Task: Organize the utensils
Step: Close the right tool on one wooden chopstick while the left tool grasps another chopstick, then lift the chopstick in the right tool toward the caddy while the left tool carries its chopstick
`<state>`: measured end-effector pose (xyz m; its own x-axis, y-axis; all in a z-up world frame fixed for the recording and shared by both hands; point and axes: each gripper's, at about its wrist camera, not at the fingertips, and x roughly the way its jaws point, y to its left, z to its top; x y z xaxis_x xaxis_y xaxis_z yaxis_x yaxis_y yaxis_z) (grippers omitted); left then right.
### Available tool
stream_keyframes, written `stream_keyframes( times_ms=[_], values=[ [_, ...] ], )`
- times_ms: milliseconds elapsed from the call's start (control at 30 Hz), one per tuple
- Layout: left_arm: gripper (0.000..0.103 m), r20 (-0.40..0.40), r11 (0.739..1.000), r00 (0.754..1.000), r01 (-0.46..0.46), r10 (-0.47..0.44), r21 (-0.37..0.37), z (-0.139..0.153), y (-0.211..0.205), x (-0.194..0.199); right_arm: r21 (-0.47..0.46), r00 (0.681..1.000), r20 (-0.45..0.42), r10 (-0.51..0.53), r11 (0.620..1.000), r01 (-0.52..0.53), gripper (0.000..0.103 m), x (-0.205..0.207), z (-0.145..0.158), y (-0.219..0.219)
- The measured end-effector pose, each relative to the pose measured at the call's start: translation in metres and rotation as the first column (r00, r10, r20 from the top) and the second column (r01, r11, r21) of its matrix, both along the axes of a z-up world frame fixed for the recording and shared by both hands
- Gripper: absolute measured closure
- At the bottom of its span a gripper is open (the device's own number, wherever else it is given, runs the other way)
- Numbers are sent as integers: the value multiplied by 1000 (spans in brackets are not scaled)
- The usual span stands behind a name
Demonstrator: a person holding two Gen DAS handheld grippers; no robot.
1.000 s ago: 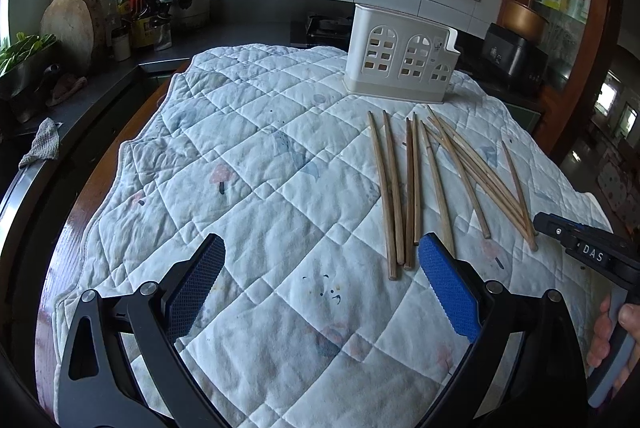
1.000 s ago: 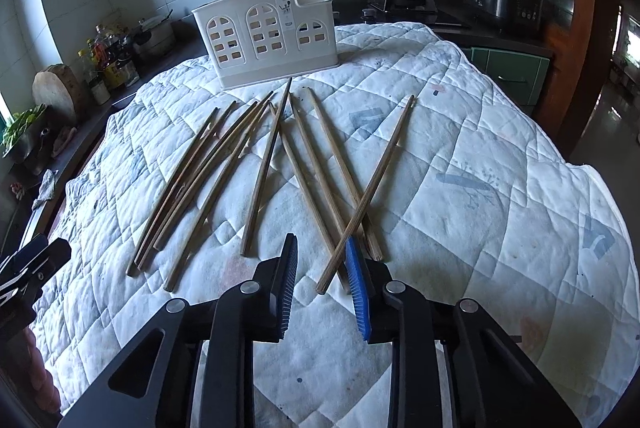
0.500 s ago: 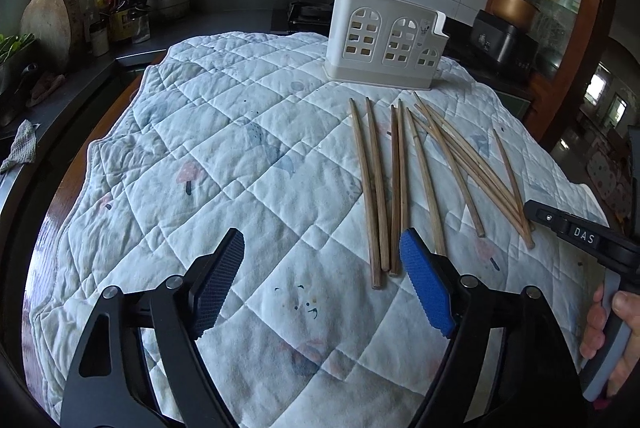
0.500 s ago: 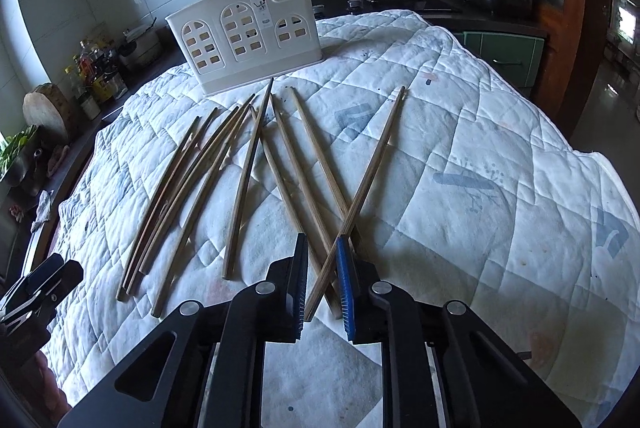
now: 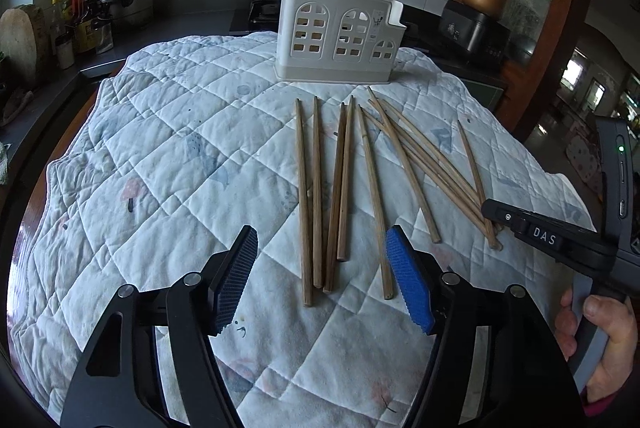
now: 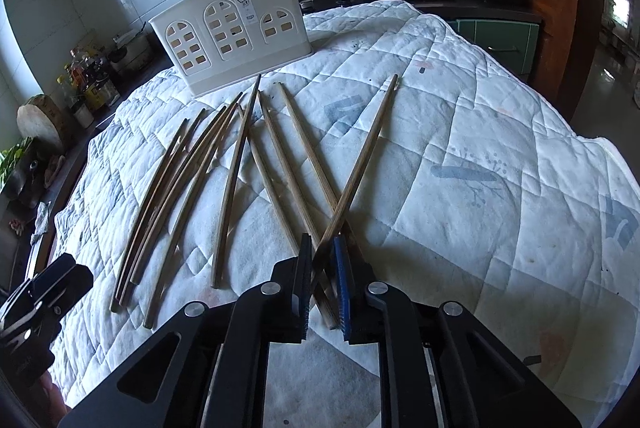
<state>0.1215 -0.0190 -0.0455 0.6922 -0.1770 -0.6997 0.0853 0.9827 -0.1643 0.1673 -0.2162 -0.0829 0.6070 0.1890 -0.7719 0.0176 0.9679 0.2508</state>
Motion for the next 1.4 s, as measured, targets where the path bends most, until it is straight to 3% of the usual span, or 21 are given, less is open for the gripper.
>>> stream_keyframes(
  times_ms=[167,533,767,833,1000,1167,1400],
  values=[
    [37,-10,1000,1000,5,-5,-5,-1,-1,3,5,1000,-17,-13,1000,13,90,6,-5,-1],
    [39,-16,998,998,60,-61,-32,1,-32,17,-1,998,40,-53,999,53,96,-9,4,-21],
    [61,-20,990,992,123,-124,-66,-5,-68,33,8,995,89,-49,999,49,96,-21,14,-34],
    [63,-34,988,990,132,-135,-84,-10,-76,40,1,994,105,-37,999,38,96,-24,17,-35],
    [73,-79,983,987,127,-138,-130,-23,-87,55,-1,990,137,-23,1000,24,96,-29,24,-42],
    [84,-99,987,989,97,-110,-126,-31,-92,62,11,988,153,-16,1000,14,96,-33,27,-46],
    [86,-120,994,991,48,-60,-102,-43,-92,70,22,988,155,-4,1000,1,96,-35,26,-47]
  ],
)
